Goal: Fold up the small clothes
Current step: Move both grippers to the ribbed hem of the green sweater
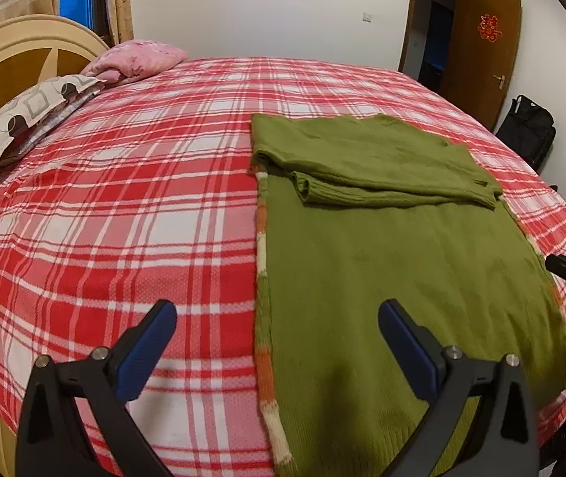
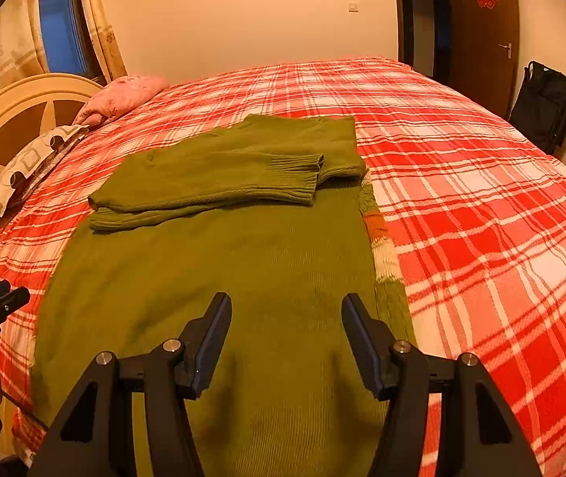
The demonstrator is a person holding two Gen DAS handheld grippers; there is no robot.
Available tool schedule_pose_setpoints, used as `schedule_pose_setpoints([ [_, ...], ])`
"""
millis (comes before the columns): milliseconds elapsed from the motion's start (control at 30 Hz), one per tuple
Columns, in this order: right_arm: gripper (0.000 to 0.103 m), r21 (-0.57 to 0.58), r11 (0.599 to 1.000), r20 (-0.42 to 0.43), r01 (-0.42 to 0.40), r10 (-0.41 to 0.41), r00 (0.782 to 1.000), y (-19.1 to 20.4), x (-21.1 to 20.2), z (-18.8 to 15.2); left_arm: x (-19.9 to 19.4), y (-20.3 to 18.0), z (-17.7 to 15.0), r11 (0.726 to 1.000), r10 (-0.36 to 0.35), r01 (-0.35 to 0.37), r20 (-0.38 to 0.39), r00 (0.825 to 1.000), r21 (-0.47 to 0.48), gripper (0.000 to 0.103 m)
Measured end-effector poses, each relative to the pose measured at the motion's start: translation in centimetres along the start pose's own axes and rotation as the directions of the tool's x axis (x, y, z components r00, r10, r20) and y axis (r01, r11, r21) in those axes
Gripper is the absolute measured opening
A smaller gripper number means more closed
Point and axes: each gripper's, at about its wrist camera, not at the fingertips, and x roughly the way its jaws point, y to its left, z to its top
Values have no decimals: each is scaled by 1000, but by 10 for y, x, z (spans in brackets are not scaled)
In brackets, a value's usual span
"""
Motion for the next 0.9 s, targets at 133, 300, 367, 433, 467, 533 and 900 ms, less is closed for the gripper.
schedule_pose_setpoints([
  [133,59,-7,1000,5,2,-2,1000,1,-11,-10,-10,-3,-7,1000,-15,15,0,1000,10,103],
  [300,59,-11,1000,-1,2,-2,1000,0,-22,-23,-19,-9,-17,999,-28,28,-4,1000,35,103],
  [367,59,-19,1000,-7,3,-3,1000,1,-25,-28,-23,-11,-22,999,-34,35,-8,999,42,103],
  [433,59,-24,1000,-5,6,-6,1000,0,-28,-32,-26,-12,-27,998,-34,34,-10,999,47,103],
  [467,59,-22,1000,-4,5,-6,1000,0,-30,-33,-28,-12,-29,998,-34,35,-12,999,47,103],
  [533,59,-14,1000,-3,0,0,1000,-2,-33,-37,-31,-11,-33,998,-40,41,-21,999,43,103],
  [900,59,-13,1000,-49,23,-24,999,-12,-44,-71,-34,-8,-69,992,-124,123,-123,985,-17,101],
])
